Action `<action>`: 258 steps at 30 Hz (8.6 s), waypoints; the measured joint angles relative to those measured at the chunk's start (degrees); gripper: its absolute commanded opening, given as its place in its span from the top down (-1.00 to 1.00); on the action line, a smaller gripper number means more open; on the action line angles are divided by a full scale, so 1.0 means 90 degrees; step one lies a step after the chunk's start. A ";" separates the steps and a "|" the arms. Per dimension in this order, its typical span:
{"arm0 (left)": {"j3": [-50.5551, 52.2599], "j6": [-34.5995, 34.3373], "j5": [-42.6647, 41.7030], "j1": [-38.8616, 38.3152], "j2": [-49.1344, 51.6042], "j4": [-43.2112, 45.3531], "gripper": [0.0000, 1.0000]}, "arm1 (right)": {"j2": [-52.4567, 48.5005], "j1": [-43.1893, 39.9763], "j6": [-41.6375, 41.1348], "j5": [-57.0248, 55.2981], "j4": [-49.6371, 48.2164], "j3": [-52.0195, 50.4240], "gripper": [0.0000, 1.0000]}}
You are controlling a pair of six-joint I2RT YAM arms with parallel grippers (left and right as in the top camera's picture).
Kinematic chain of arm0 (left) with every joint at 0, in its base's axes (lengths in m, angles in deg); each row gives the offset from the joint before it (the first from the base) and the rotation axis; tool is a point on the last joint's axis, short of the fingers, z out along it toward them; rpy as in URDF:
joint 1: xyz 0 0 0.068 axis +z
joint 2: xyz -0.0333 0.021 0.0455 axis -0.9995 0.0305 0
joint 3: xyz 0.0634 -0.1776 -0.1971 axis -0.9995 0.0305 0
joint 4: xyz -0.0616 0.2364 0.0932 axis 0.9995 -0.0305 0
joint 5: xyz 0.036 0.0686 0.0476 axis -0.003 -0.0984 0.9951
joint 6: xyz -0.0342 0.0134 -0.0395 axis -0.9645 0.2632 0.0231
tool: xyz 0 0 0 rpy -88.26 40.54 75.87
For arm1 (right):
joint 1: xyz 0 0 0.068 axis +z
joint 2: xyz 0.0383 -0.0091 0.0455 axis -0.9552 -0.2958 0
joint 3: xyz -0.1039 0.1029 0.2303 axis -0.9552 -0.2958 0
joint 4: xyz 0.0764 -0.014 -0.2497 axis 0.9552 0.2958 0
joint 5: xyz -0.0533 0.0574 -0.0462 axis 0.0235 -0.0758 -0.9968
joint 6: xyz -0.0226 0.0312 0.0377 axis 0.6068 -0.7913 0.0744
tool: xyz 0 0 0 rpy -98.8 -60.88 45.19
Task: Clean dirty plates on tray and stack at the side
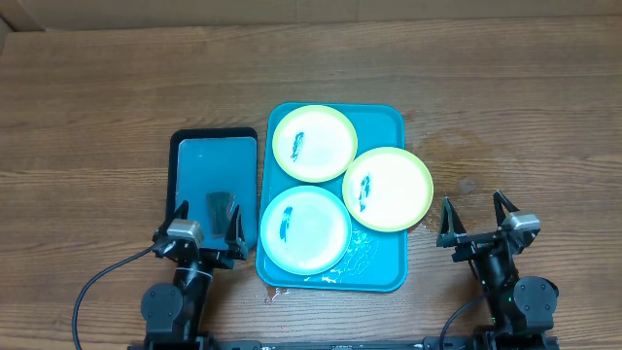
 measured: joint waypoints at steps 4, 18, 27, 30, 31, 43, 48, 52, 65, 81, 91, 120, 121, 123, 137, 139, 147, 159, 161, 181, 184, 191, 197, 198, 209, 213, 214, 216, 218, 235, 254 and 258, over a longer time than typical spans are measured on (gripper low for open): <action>0.0002 -0.0648 -0.0087 0.0000 0.0002 0.0369 -0.99 | 0.0000 0.0002 -0.0005 0.0653 -0.0335 0.0000 -0.99; -0.3376 -0.0928 -0.0204 0.0000 0.1336 -0.1962 -1.00 | -0.1047 0.0000 -0.0459 0.1904 0.2892 0.3092 -0.99; -0.6790 -0.0527 -0.0209 0.0000 0.4442 -0.5717 -0.99 | -0.4255 0.0000 -0.0493 0.2006 0.5761 0.6543 -0.99; -0.7407 -0.0406 -0.0204 0.0000 0.5202 -0.6394 -1.00 | -0.4867 0.0002 -0.0505 0.2171 0.5763 0.6815 -0.99; -0.7514 -0.0362 -0.0206 0.0000 0.5362 -0.6528 -1.00 | -0.5054 0.0002 -0.0510 0.2293 0.5712 0.6822 -0.99; -0.7648 -0.0233 -0.0061 0.0000 0.6251 -0.7346 -1.00 | -0.7121 0.2011 -0.0755 0.1707 0.6239 0.6676 -0.99; -0.7655 -0.0267 0.0158 0.0000 0.6477 -0.7495 -1.00 | -0.8471 0.3640 -0.1438 0.0814 0.5282 0.6037 -0.65; -0.7657 -0.0291 0.0279 0.0027 0.6482 -0.7502 -1.00 | -0.9464 0.4085 -0.2205 0.0250 0.4617 0.5904 0.14; -0.7655 -0.0459 0.0775 0.0804 0.6700 -0.7677 -0.94 | -1.0727 0.4073 -0.2402 -0.0012 0.3665 0.5901 0.31; -0.6445 0.0146 -0.0185 0.0826 0.8932 -0.5717 -0.49 | -1.0904 0.4075 -0.2215 -0.0197 0.3342 0.5909 0.91; -0.6356 -0.0308 0.0002 0.0355 1.1072 -0.5195 0.66 | -1.0904 0.4075 -0.2215 -0.0226 0.3344 0.5909 0.91; -0.6360 -0.0726 0.0826 -0.0102 1.1091 -0.4697 0.92 | -1.0904 0.4073 -0.2215 -0.0233 0.3385 0.5921 0.92; -0.6363 -0.0741 0.0826 -0.0102 1.1135 -0.4690 0.92 | -1.0904 0.4073 -0.2217 -0.0236 0.3385 0.5921 0.92; -0.6377 -0.0758 0.0826 -0.0100 1.1132 -0.4748 0.92 | -1.0904 0.4075 -0.2217 -0.0238 0.3388 0.5921 0.92; -0.8463 -0.0789 0.0209 -0.0277 1.1159 -0.6914 0.92 | -1.0904 0.4073 -0.2217 -0.0238 0.3412 0.5931 0.92; -0.8466 -0.0789 -0.0087 -0.0556 1.1159 -0.6730 0.92 | -1.0904 0.4073 -0.2215 -0.0238 0.3410 0.5931 0.92; -0.7599 -0.0950 -0.0590 -0.1967 1.1159 -0.5610 0.92 | -1.0904 0.4075 -0.2217 -0.0240 0.3417 0.5931 0.92; -0.6761 -0.1523 0.0231 -0.3070 1.1315 -0.4362 0.92 | -1.0904 0.4075 -0.2217 -0.0243 0.3436 0.5933 0.92; -0.6773 -0.1605 0.0469 -0.3077 1.1370 -0.4495 0.92 | -1.0904 0.4075 -0.2215 -0.0240 0.3441 0.5933 0.92; -0.6822 -0.0141 -0.0542 -0.2730 1.1560 -0.4529 0.92 | -1.0897 0.4058 -0.2215 -0.0379 0.3589 0.5935 0.92; -0.6827 0.0231 -0.0770 -0.2759 1.1604 -0.4561 0.91 | -1.0887 0.4029 -0.2208 -0.0423 0.3638 0.5935 0.92; -0.6902 0.0860 -0.1132 -0.2781 1.1727 -0.4988 0.92 | -1.0875 0.4031 -0.2137 -0.0491 0.3684 0.5935 0.92; -0.6878 0.1399 -0.1676 -0.2936 1.1866 -0.5508 0.91 | -1.0875 0.4034 -0.2091 -0.0488 0.3687 0.5935 0.92; -0.6868 0.1455 -0.1732 -0.2960 1.1883 -0.5547 0.92 | -1.0875 0.4034 -0.2084 -0.0486 0.3677 0.5935 0.92; -0.6980 -0.0136 -0.0607 -0.3157 1.1854 -0.5904 0.91 | -1.0877 0.4099 -0.2079 -0.0257 0.3587 0.5935 0.92; -0.7009 -0.1583 0.0697 -0.3211 1.1812 -0.6404 0.91 | -1.0897 0.4165 -0.2118 -0.0114 0.3509 0.5935 0.92; -0.7002 -0.1885 0.1044 -0.3206 1.1810 -0.6479 0.92 | -1.0899 0.4165 -0.2120 -0.0109 0.3507 0.5935 0.92; -0.7002 -0.2261 0.1452 -0.3189 1.1810 -0.6518 0.91 | -1.0899 0.4165 -0.2130 -0.0092 0.3507 0.5935 0.92; -0.7011 -0.2499 0.1639 -0.3145 1.1810 -0.6516 0.92 | -1.0899 0.4165 -0.2144 -0.0063 0.3497 0.5935 0.92; -0.7087 0.0447 -0.0593 -0.2674 1.1783 -0.4483 0.92 | -1.0887 0.3990 -0.2365 -0.0444 0.3568 0.5938 0.92; -0.6982 0.1846 -0.2659 -0.2829 1.2315 -0.5894 0.92 | -1.0875 0.3995 -0.2283 -0.0510 0.3563 0.5943 0.92; -0.7072 0.0534 -0.1710 -0.2900 1.2220 -0.6013 0.92 | -1.0875 0.4007 -0.2271 -0.0491 0.3558 0.5943 0.92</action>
